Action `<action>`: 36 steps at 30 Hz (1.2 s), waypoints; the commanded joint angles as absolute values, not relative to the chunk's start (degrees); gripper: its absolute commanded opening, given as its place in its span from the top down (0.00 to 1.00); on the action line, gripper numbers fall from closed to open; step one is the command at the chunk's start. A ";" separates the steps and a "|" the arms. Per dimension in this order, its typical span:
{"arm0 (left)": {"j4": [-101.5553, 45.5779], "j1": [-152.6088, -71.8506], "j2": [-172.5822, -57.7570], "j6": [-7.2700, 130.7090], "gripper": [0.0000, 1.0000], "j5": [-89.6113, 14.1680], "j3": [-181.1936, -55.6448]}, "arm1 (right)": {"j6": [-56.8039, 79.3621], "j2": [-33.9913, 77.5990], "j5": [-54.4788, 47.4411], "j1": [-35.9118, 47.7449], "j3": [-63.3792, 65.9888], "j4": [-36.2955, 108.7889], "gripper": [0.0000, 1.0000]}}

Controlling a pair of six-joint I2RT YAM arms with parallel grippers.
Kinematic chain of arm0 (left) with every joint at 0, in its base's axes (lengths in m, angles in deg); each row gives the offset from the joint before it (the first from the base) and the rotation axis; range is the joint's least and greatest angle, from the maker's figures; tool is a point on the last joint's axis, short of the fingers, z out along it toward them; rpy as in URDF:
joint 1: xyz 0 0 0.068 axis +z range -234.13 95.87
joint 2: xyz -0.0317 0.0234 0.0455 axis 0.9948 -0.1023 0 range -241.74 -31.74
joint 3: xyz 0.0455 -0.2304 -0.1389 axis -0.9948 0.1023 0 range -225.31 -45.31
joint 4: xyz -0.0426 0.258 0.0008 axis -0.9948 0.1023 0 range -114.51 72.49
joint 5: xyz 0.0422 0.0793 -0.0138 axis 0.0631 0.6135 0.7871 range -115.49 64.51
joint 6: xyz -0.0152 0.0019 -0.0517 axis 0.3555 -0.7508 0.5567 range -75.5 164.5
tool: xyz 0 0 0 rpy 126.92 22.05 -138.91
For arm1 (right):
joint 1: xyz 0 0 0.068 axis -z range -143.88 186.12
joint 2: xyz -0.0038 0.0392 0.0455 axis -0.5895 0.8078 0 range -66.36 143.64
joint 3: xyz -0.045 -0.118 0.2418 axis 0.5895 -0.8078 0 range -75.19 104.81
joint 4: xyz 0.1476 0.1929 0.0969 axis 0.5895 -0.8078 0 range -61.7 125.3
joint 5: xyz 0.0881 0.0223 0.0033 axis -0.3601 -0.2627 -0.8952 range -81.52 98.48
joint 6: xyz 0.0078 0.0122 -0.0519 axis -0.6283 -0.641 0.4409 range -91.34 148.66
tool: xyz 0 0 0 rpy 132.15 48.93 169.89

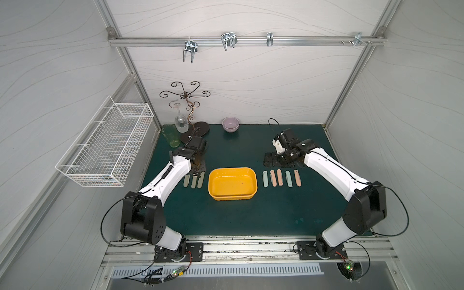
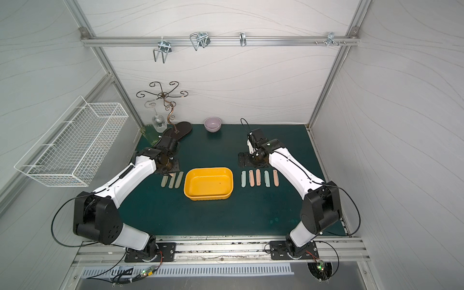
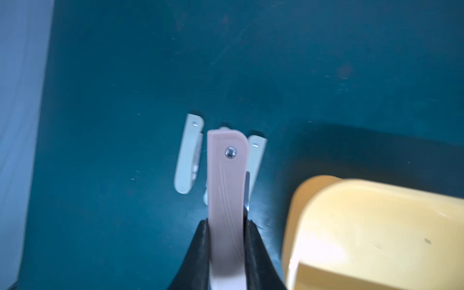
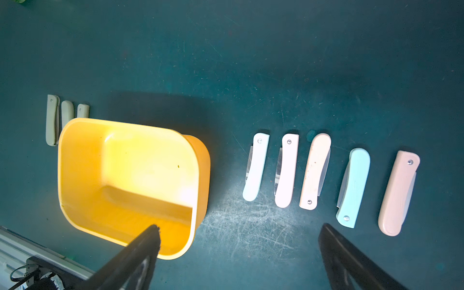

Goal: Take the fruit knife out of the storage box
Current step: Place the fruit knife at the center of the board.

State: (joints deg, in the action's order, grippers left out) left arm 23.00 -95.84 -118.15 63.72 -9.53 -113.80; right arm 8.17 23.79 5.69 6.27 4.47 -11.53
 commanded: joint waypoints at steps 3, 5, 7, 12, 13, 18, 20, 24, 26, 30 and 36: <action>20.69 -89.82 -120.39 57.29 0.98 -6.20 -114.55 | 8.01 20.73 3.13 6.59 2.96 -11.71 0.01; 20.84 -88.99 -121.70 55.67 1.00 -5.56 -115.16 | 8.07 20.65 3.11 6.59 3.04 -11.99 0.01; 20.22 -88.22 -122.47 54.29 1.00 -5.26 -114.96 | 8.25 20.36 3.24 6.60 3.04 -12.07 0.01; 20.12 -85.60 -125.38 51.37 1.00 -7.74 -114.86 | 8.53 19.94 3.80 6.63 2.86 -12.16 0.01; 20.17 -85.38 -125.96 50.69 1.00 -7.65 -114.84 | 8.52 19.86 3.82 6.66 2.86 -12.24 0.01; 19.65 -83.68 -127.97 48.53 1.00 -8.20 -114.07 | 8.42 19.42 3.95 6.66 2.33 -12.25 0.01; 19.61 -82.78 -128.75 47.83 1.00 -9.51 -114.05 | 8.45 19.13 4.17 6.65 2.27 -12.34 0.01; 19.83 -82.13 -130.54 46.52 1.00 -9.43 -114.13 | 8.36 18.98 4.39 6.68 1.99 -12.42 0.01; 19.86 -82.00 -131.06 45.97 1.00 -9.20 -113.96 | 8.20 18.89 4.22 6.59 1.81 -12.35 0.01; 19.61 -81.85 -132.24 44.51 1.00 -8.32 -113.17 | 8.02 18.70 4.31 6.50 1.46 -12.26 0.01; 18.57 -81.68 -134.13 43.32 1.00 -7.42 -112.54 | 7.92 18.92 4.61 6.32 1.52 -12.17 0.01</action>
